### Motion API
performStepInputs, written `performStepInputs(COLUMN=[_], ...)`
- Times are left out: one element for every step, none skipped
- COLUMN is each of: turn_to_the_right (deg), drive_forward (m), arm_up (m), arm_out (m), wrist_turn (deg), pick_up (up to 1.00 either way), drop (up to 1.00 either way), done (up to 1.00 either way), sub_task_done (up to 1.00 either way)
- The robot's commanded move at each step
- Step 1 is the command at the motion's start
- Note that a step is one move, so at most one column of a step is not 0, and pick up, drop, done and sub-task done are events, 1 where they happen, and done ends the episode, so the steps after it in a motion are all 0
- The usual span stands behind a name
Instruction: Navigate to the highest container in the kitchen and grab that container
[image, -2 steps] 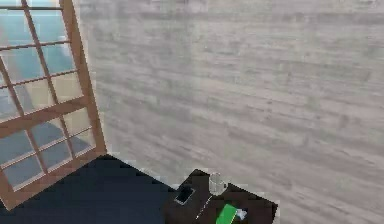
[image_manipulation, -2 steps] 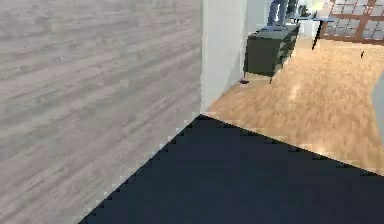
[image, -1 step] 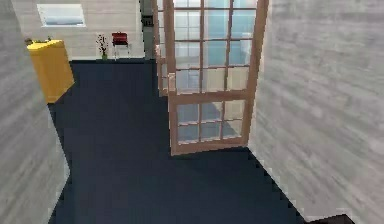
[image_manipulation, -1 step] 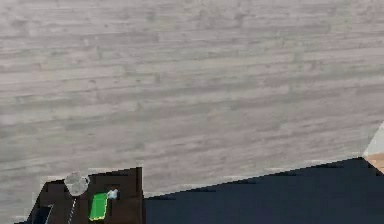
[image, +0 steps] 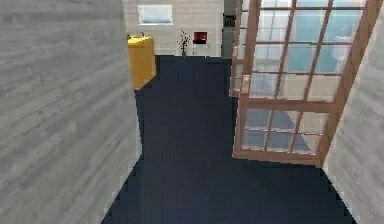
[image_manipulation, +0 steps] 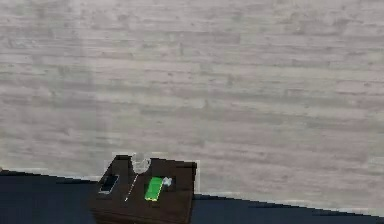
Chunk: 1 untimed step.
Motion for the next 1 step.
performStepInputs(turn_to_the_right=[0.0], drive_forward=[1.00], arm_up=[0.00], arm_out=[0.00], wrist_turn=[0.0], pick_up=[0.00], drop=[0.00], done=[0.00], sub_task_done=[0.00])
